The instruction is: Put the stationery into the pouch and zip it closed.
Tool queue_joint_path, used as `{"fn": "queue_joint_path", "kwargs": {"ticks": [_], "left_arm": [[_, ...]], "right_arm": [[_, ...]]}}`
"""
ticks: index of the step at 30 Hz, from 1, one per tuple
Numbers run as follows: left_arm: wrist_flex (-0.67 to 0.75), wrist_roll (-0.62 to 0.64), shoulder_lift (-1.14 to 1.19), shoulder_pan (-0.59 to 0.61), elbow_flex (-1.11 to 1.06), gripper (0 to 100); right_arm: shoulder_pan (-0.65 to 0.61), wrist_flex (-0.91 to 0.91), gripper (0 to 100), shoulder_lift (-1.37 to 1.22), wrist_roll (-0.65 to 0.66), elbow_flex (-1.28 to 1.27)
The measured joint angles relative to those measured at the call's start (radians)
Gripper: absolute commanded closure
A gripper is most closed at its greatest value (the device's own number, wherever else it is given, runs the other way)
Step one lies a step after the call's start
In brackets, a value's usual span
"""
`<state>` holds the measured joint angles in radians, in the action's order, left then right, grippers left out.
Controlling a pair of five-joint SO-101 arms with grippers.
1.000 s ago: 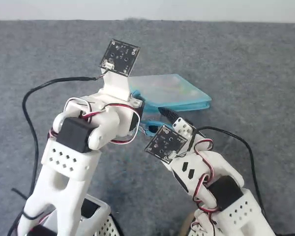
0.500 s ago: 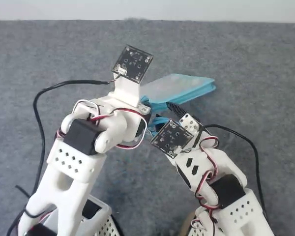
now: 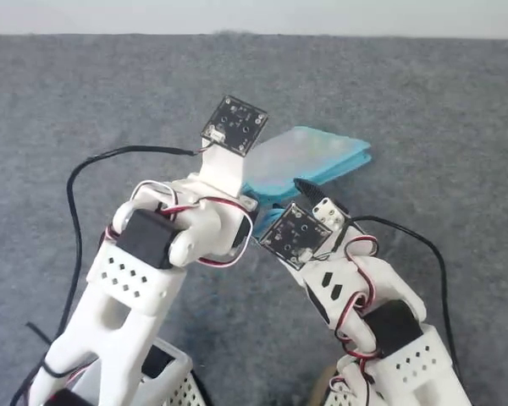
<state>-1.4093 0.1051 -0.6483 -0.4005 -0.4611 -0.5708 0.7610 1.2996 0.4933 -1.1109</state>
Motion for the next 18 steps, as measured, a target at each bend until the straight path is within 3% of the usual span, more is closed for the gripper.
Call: {"fn": "queue_joint_path", "kwargs": {"ticks": [18], "left_arm": [[0.008,-0.069,0.0,-0.002,-0.021,99]], "right_arm": [[-0.015,-0.021,82.5,-0.195,0.074,0.074]]}}
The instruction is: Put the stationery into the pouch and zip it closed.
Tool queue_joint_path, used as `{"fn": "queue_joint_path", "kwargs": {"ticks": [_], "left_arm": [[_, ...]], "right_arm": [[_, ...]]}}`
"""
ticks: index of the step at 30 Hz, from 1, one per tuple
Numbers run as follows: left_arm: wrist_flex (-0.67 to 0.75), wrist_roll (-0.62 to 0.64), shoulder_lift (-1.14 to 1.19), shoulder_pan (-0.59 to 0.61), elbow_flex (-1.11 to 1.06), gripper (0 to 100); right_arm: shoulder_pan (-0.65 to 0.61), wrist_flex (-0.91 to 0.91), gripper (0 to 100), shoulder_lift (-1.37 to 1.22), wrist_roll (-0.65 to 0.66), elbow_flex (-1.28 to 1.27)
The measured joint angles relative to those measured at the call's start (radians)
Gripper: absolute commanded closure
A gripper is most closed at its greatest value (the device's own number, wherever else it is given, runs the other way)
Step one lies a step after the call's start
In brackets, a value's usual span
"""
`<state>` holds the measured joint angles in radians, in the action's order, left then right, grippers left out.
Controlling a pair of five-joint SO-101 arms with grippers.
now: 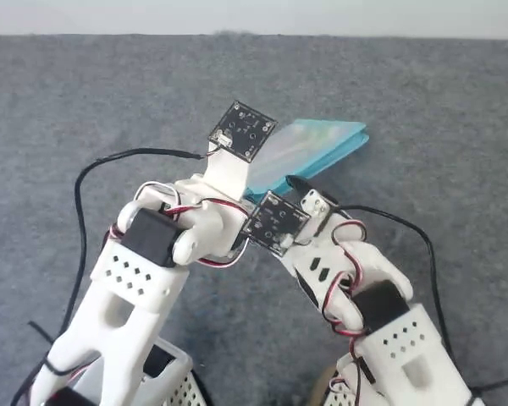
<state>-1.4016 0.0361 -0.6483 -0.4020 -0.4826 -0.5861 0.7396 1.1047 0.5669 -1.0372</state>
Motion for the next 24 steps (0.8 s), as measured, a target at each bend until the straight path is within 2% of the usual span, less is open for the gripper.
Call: {"fn": "queue_joint_path", "kwargs": {"ticks": [10,18,21,24], "left_arm": [[0.0,0.0,0.0,0.021,0.0,99],[0.0,-0.002,0.0,0.021,0.0,99],[-0.002,-0.005,0.0,0.02,-0.002,99],[-0.002,-0.006,0.0,0.02,-0.002,99]], "right_arm": [[-0.002,0.0,82.1,-0.087,0.051,0.044],[0.092,0.005,81.9,-0.02,0.089,0.046],[0.041,0.058,82.1,-0.026,0.183,0.049],[0.009,0.075,82.2,-0.068,0.218,0.071]]}}
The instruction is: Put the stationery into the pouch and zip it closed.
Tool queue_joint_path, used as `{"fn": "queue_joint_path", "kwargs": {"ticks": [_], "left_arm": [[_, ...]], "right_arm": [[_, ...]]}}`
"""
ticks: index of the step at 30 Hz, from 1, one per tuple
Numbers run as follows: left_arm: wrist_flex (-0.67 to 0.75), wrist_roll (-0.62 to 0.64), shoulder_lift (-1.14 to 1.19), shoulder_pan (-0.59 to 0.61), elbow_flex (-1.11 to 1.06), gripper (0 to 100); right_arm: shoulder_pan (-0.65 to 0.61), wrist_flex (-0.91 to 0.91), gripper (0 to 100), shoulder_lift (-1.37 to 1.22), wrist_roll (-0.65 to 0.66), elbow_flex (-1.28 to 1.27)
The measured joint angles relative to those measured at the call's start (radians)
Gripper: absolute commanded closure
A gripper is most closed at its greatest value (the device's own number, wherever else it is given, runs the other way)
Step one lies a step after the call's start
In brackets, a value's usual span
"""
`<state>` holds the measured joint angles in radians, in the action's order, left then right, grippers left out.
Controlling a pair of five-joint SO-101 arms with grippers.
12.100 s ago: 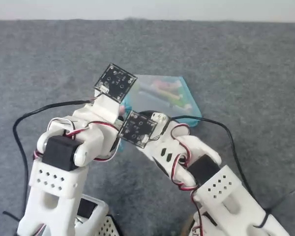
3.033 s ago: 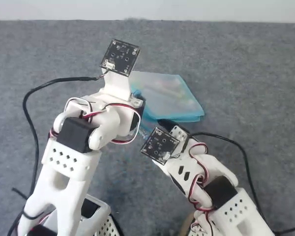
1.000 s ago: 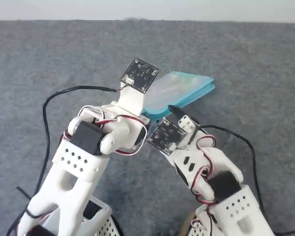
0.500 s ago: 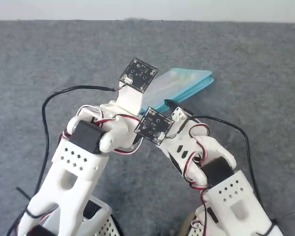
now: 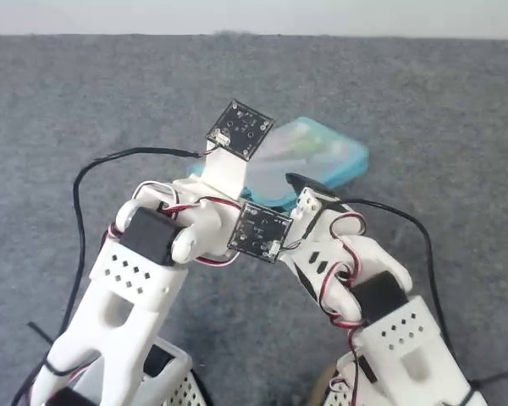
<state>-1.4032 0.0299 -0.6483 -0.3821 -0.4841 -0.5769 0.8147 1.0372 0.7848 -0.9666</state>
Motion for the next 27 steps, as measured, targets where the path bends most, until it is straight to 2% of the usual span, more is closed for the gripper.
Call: {"fn": "queue_joint_path", "kwargs": {"ticks": [5,11,15,18,23,27], "left_arm": [[0.0,0.0,0.0,0.0,0.0,99],[0.0,-0.003,0.0,0.0,0.0,99],[0.0,-0.003,0.0,0.005,0.034,99],[0.0,-0.003,0.0,0.005,0.098,99],[-0.012,-0.003,0.031,0.005,0.242,99],[-0.066,-0.003,0.167,0.005,0.41,99]], "right_arm": [[-0.009,0.025,82.4,-0.035,0.009,0.023],[-0.028,0.121,94.3,-0.035,0.002,0.023],[-0.031,0.121,85.2,0.021,-0.066,0.023],[0.002,0.121,78.6,0.114,-0.175,0.023],[0.094,0.135,78.0,0.232,-0.362,0.017],[0.098,0.135,78.0,0.301,-0.364,-0.054]]}}
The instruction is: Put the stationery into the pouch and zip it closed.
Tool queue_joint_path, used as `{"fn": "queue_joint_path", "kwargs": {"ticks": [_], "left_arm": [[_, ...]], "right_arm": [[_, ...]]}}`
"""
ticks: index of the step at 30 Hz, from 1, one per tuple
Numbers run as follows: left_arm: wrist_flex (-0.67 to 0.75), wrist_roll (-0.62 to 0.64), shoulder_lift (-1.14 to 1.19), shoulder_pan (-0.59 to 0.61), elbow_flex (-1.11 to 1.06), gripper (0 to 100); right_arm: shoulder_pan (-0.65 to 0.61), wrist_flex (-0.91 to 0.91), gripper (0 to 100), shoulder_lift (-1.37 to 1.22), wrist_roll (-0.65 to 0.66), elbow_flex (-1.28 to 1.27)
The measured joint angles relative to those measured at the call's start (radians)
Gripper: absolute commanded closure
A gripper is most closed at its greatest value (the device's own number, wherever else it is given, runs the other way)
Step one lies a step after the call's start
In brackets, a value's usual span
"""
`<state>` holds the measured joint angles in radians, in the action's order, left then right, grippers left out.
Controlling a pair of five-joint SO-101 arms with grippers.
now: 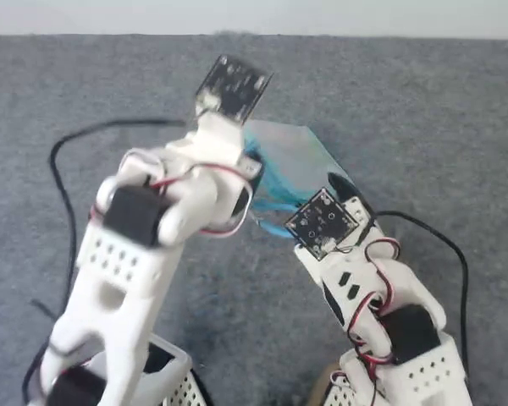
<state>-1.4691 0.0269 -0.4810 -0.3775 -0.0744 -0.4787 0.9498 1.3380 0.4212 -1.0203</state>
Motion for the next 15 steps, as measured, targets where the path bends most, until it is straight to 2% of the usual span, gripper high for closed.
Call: {"fn": "queue_joint_path", "kwargs": {"ticks": [4,9,15], "left_arm": [[-0.086,0.018,0.181,0.0,0.199,99],[-0.189,0.023,0.333,-0.055,0.457,99],[-0.252,0.049,0.445,-0.077,0.713,99]], "right_arm": [[0.003,0.0,78.0,0.064,0.011,-0.075],[0.011,0.003,78.2,0.181,0.02,-0.135],[0.04,0.176,78.3,0.384,0.124,-0.143]]}}
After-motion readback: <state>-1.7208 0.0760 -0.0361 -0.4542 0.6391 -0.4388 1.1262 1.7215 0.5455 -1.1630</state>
